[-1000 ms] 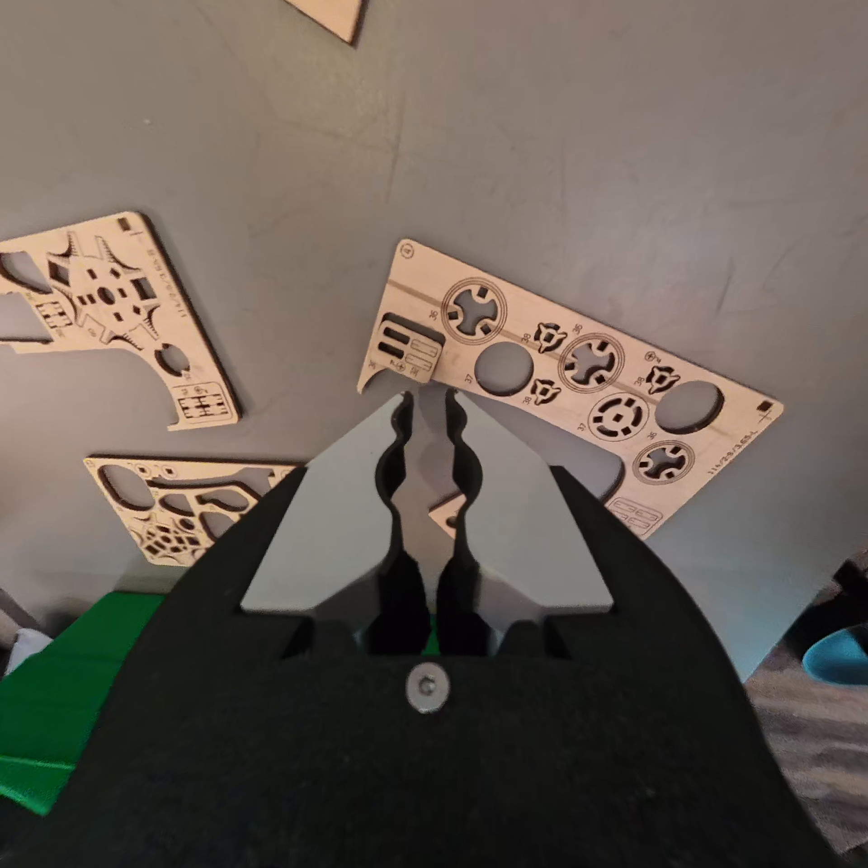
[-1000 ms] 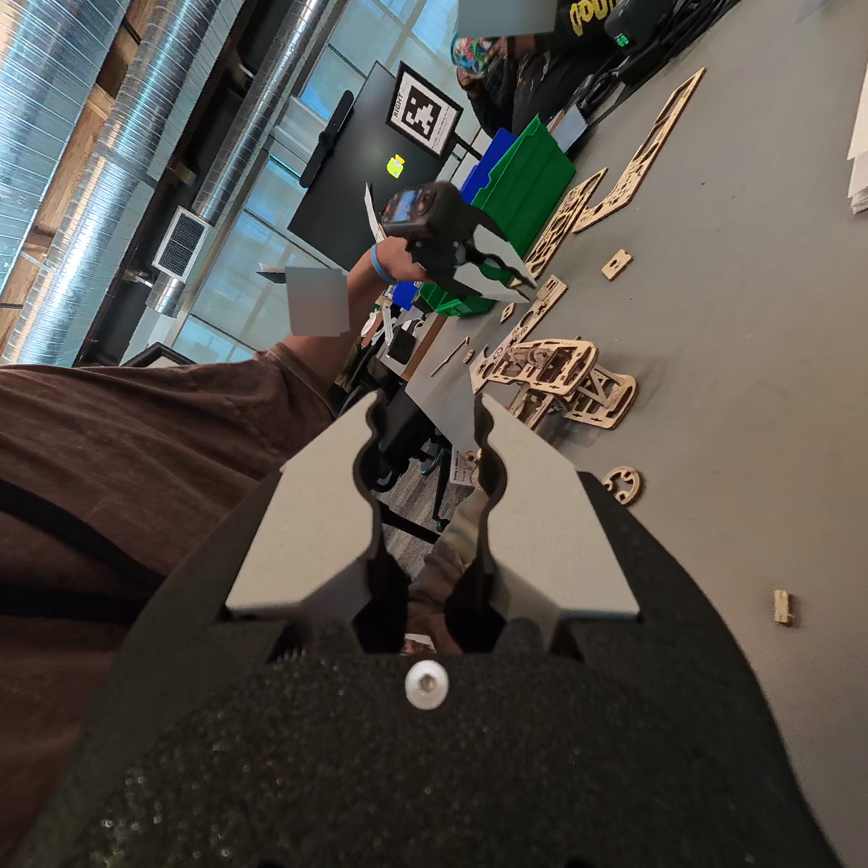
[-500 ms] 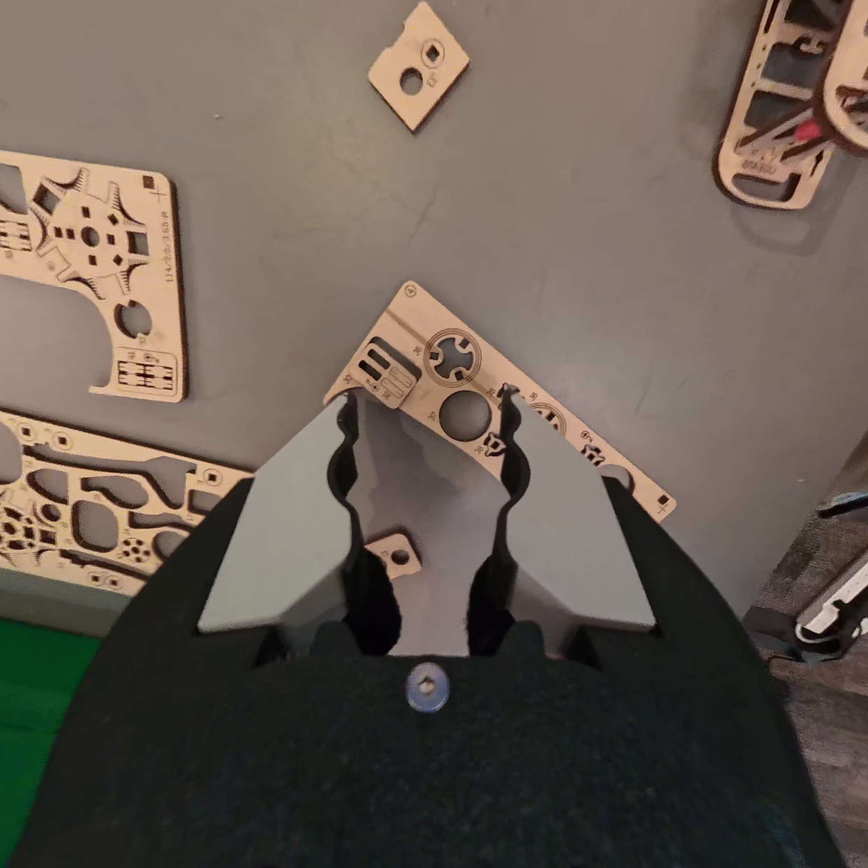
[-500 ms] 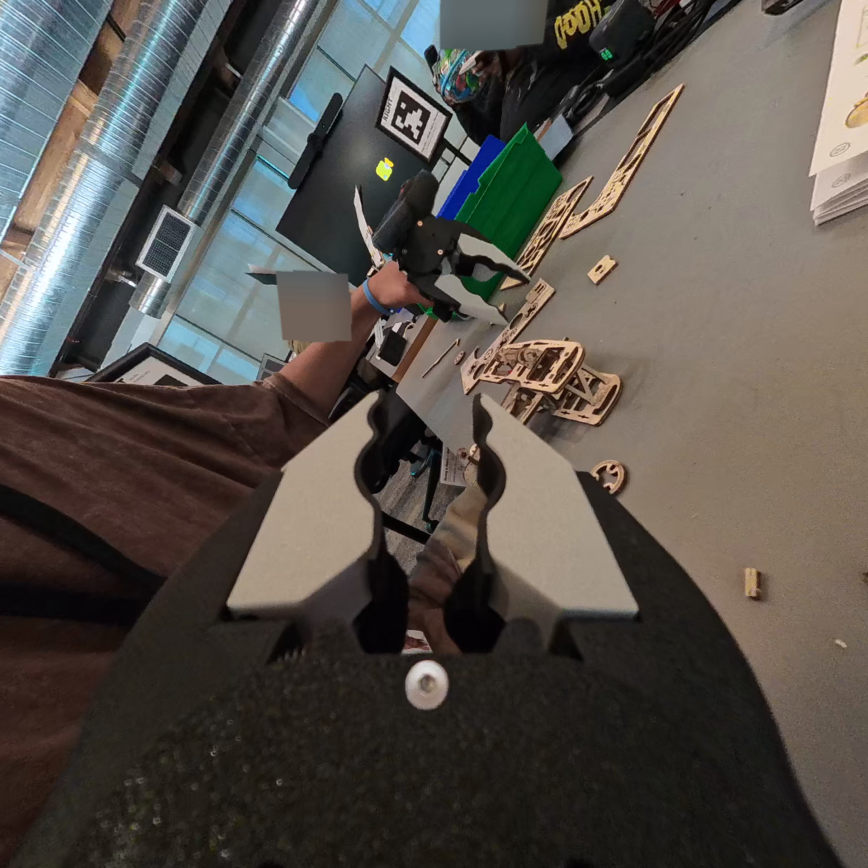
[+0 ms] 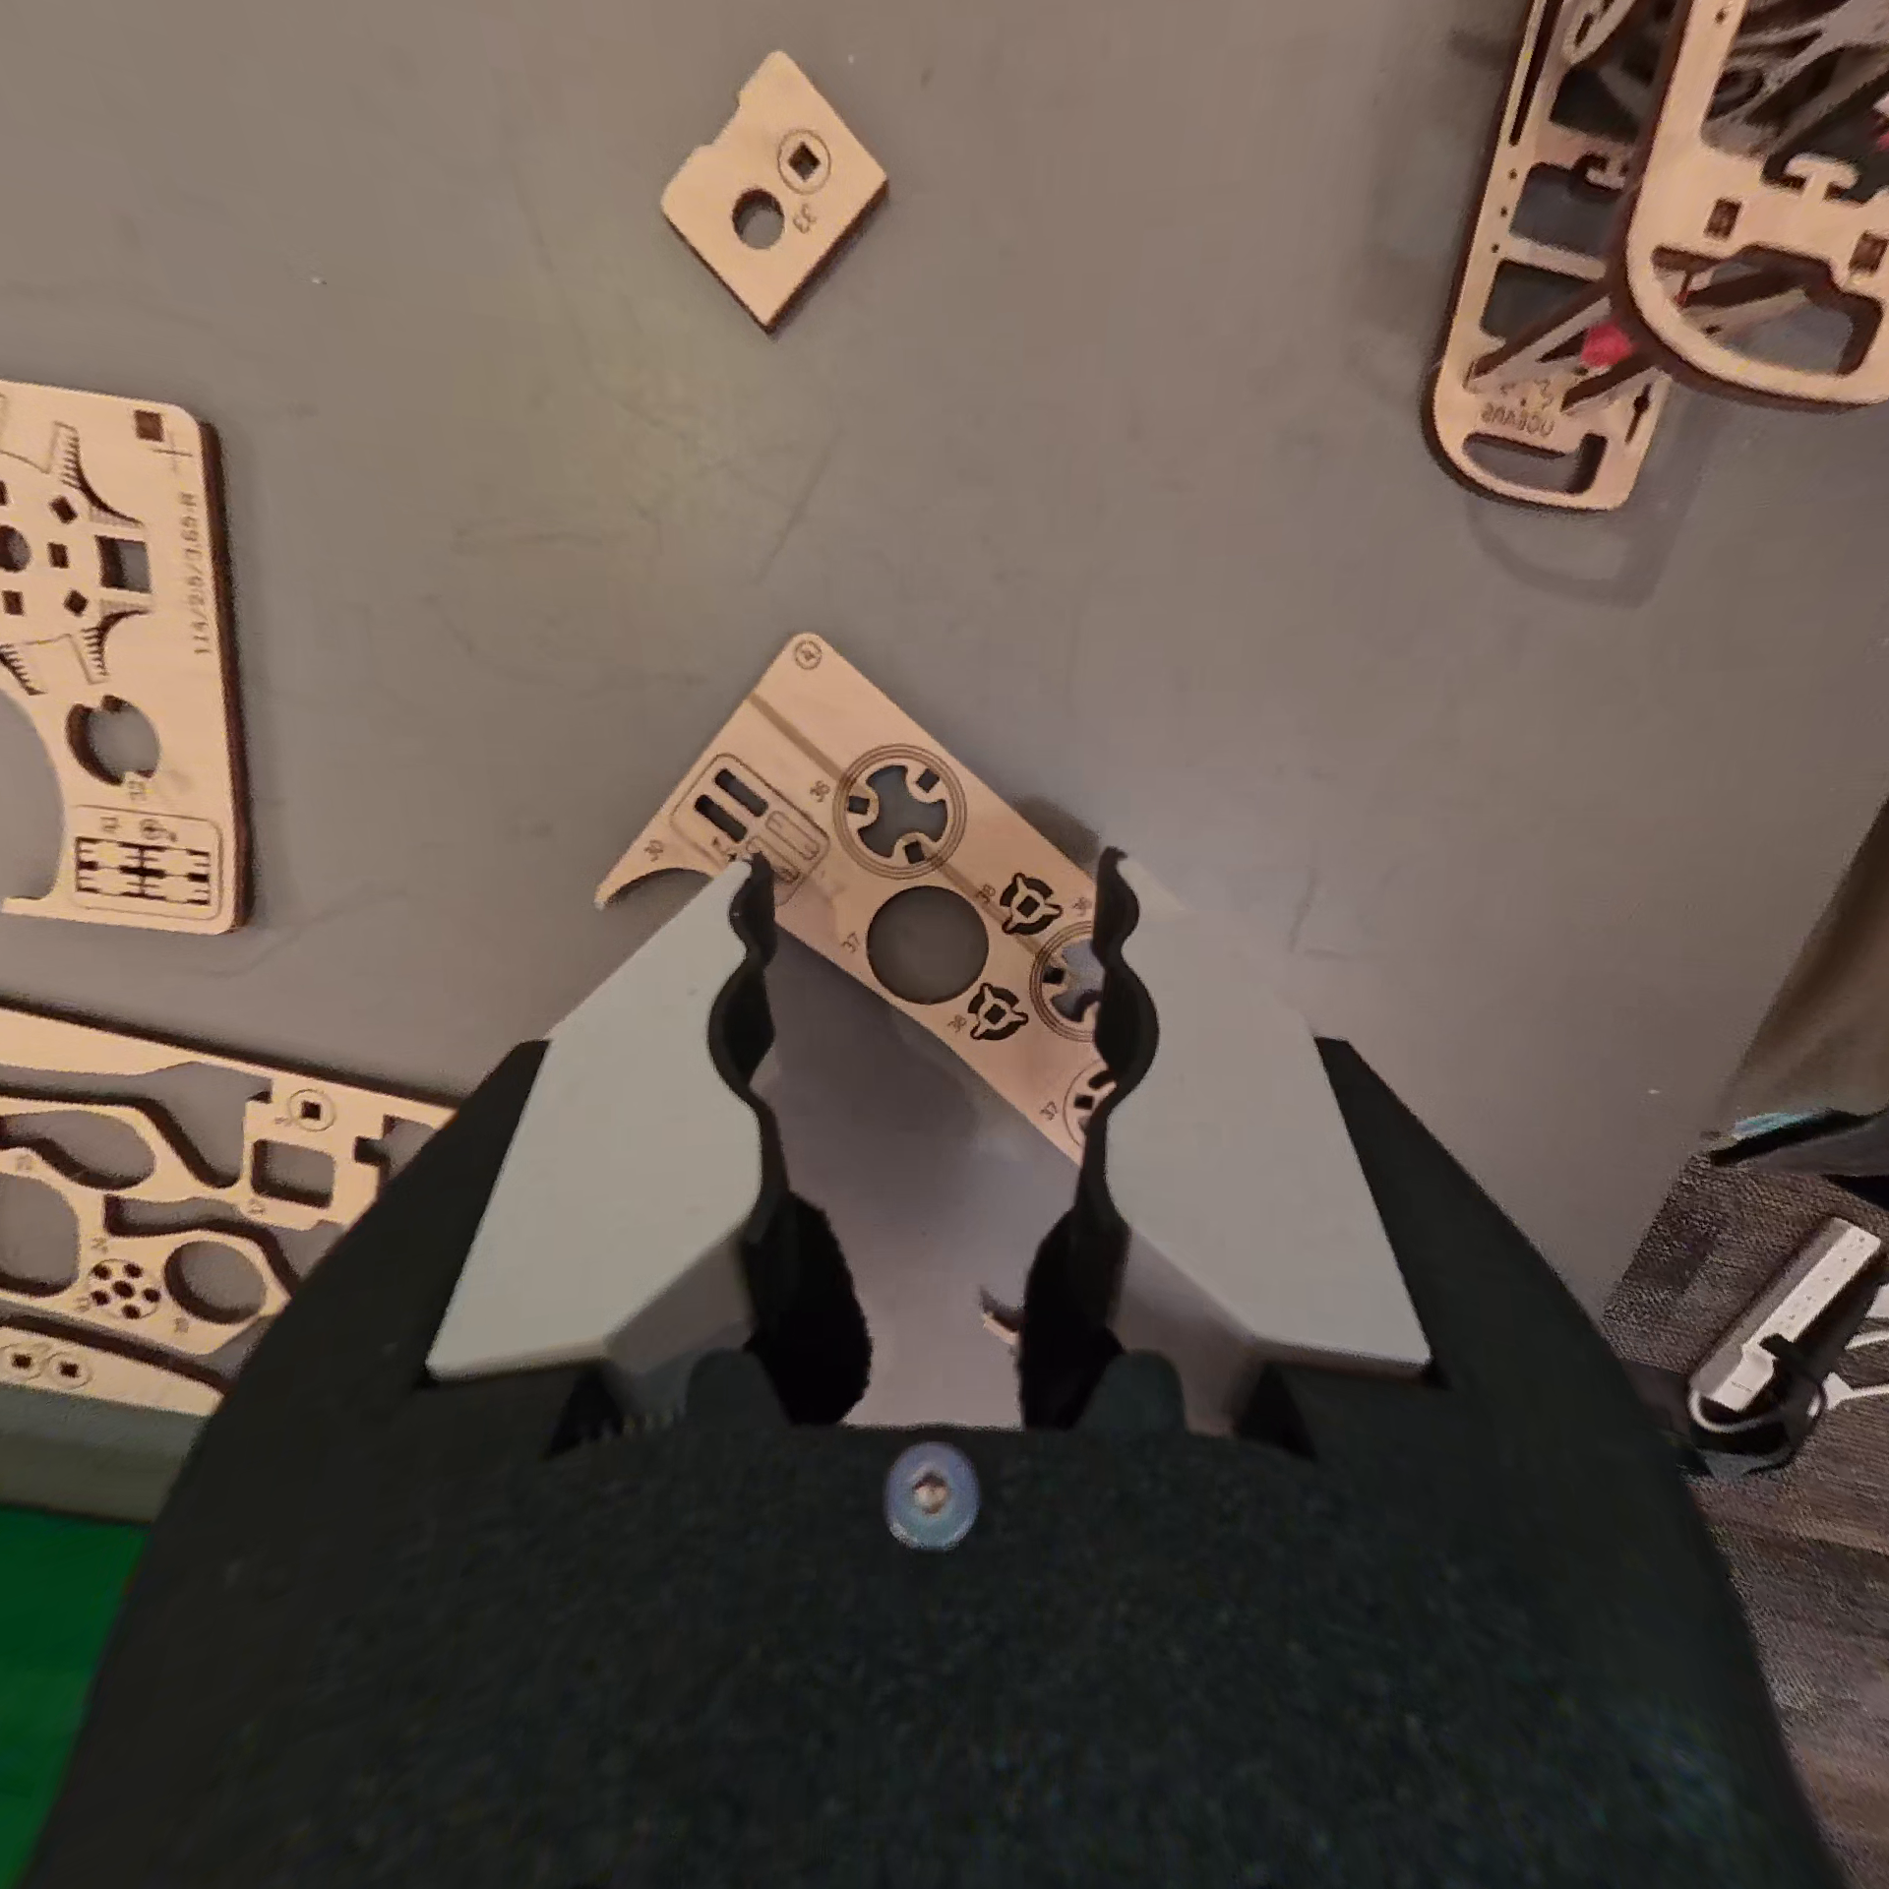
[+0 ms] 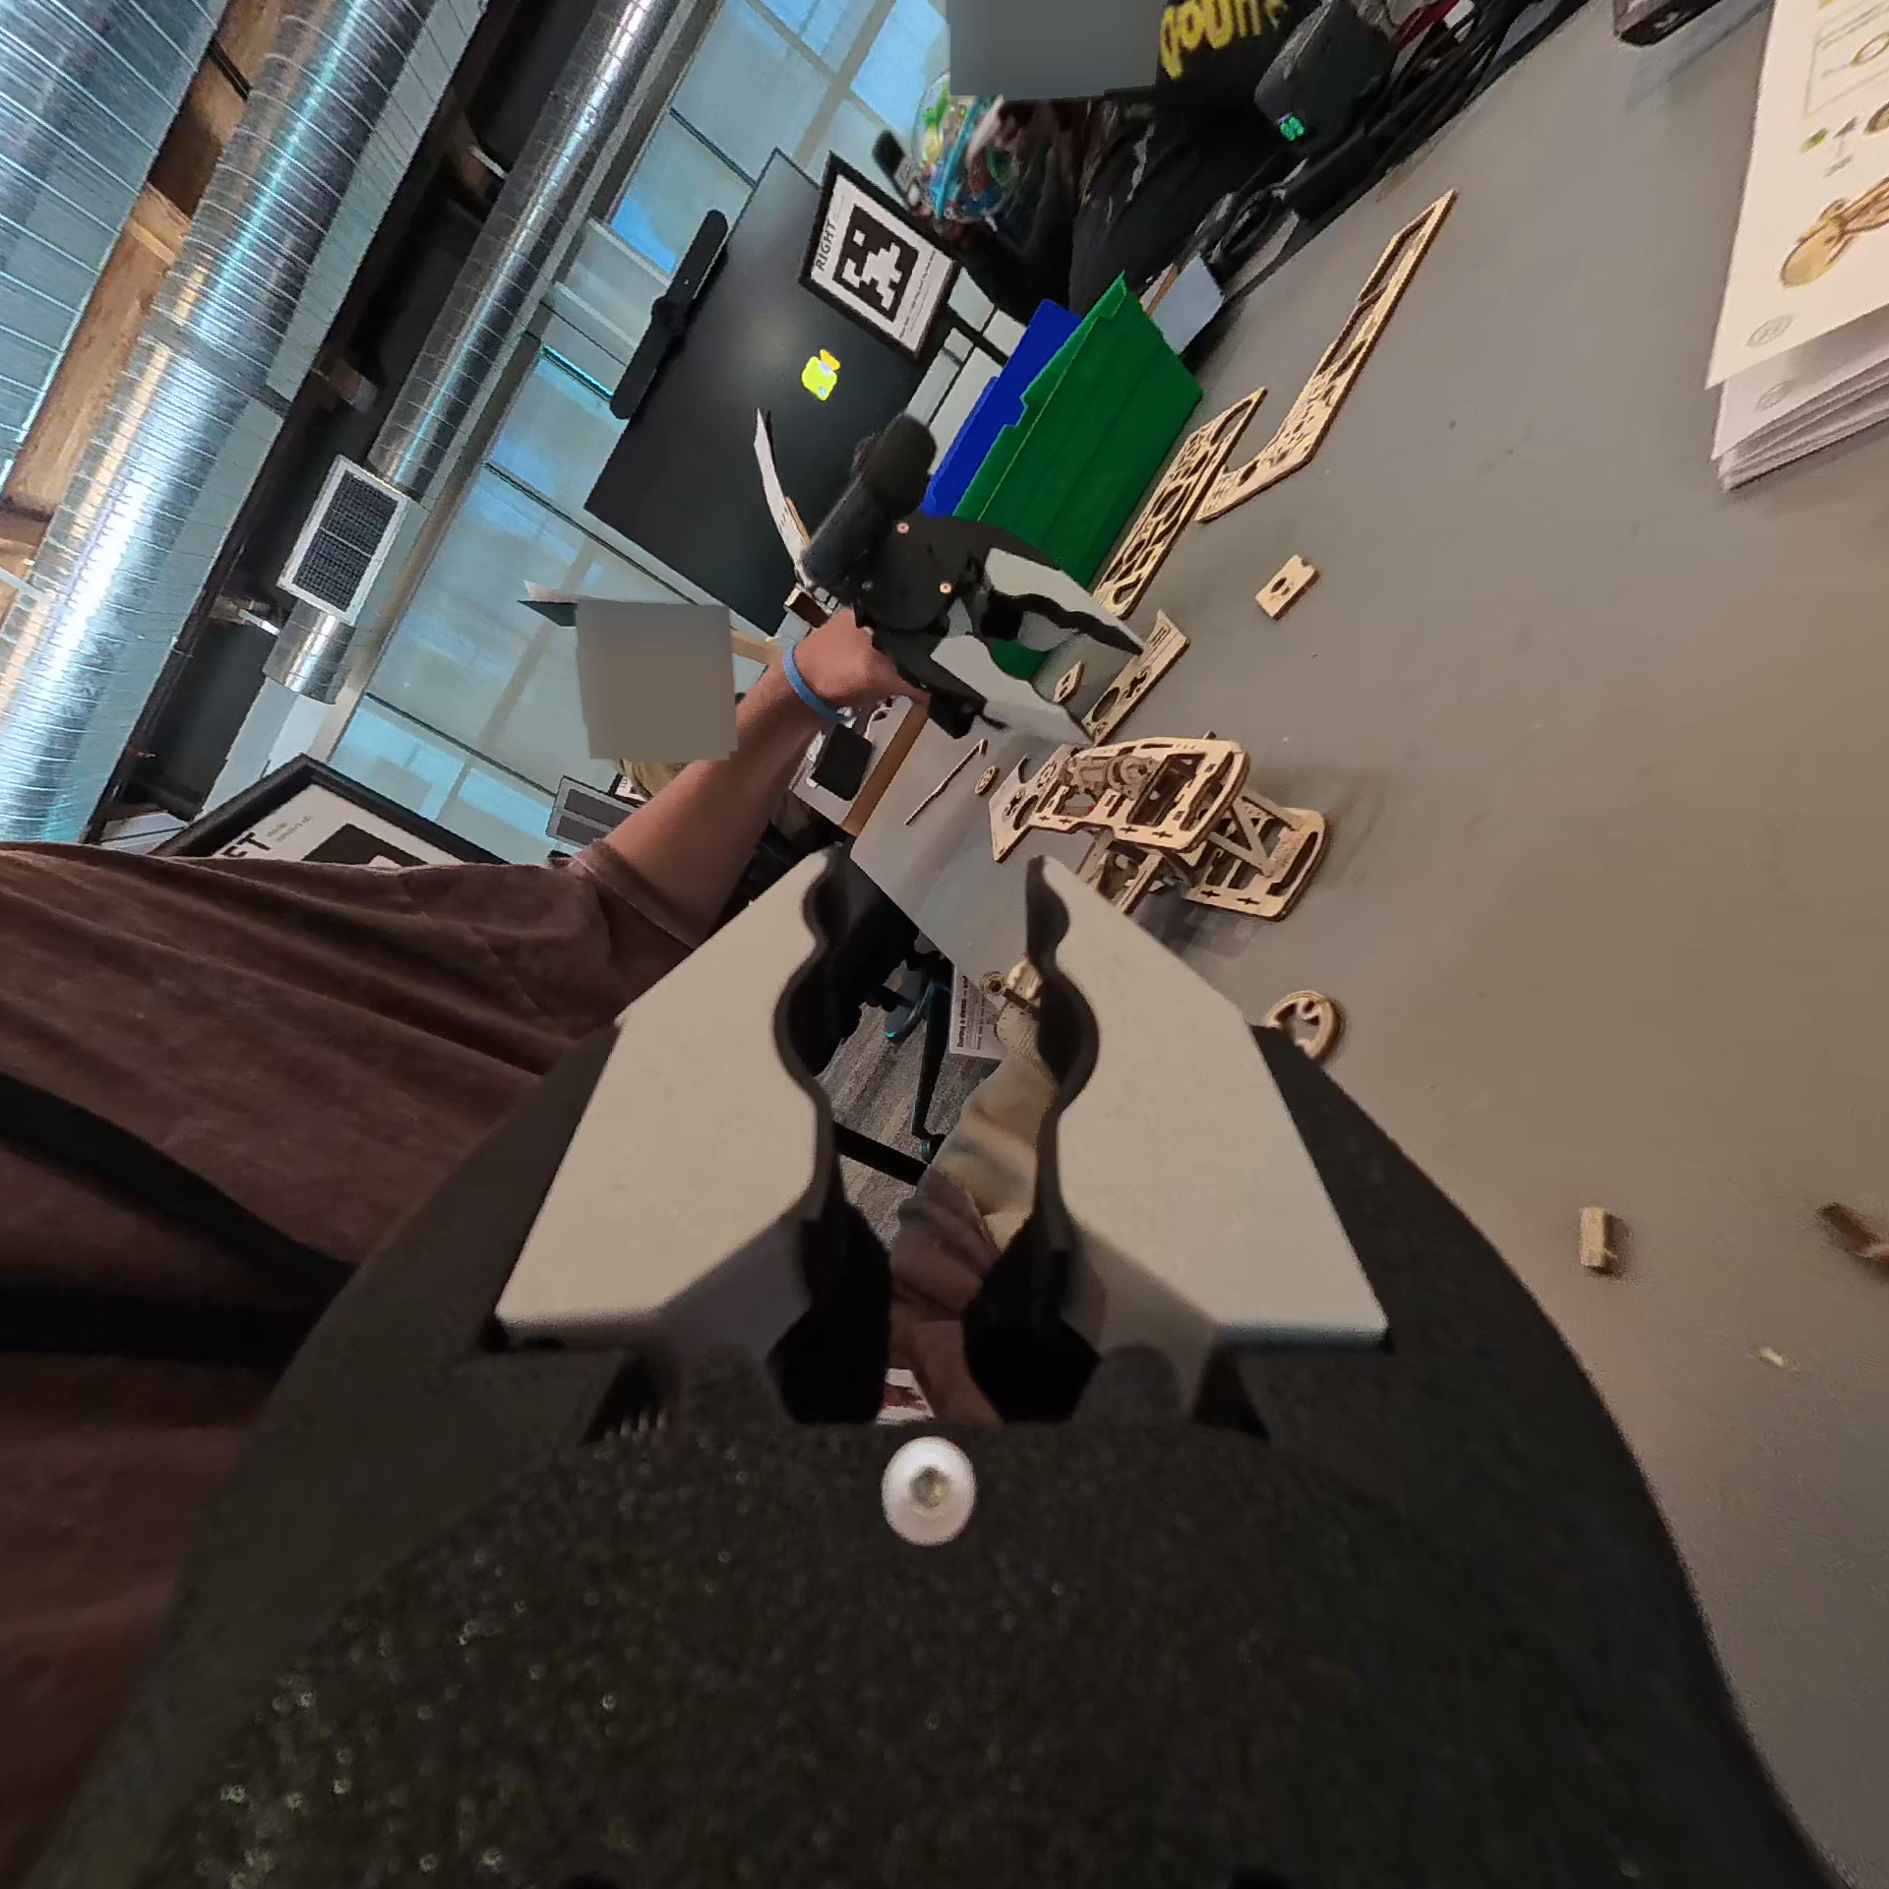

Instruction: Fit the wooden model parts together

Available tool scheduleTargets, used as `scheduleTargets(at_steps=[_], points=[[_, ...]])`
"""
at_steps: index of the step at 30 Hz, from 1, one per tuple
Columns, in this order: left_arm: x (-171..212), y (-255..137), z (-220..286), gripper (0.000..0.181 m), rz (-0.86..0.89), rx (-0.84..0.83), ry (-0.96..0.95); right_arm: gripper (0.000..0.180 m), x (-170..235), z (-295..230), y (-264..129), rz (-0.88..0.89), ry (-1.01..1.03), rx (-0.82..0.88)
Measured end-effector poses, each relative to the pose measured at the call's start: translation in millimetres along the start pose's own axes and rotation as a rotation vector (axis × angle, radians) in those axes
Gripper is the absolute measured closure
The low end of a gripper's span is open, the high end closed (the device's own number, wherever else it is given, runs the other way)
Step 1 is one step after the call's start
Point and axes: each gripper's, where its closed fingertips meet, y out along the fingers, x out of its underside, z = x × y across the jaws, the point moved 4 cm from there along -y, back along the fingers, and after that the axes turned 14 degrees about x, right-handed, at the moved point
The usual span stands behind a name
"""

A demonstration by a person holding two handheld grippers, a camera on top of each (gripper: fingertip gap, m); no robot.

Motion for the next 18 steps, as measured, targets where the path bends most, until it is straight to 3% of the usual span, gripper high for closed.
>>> scheduleTargets(at_steps=[8,12,18], points=[[-7,1,-4,0.123,0.015,-0.012,0.001,0.147,-4,2,-8,0.015,-0.008,0.019],[-8,-11,-4,0.116,0.031,-0.039,-0.043,0.149,-3,10,-14,0.0,-0.054,0.077],[-30,-50,42,0.115,0.23,-0.241,-0.104,0.157,8,56,-36,-0.148,-0.411,0.369]])
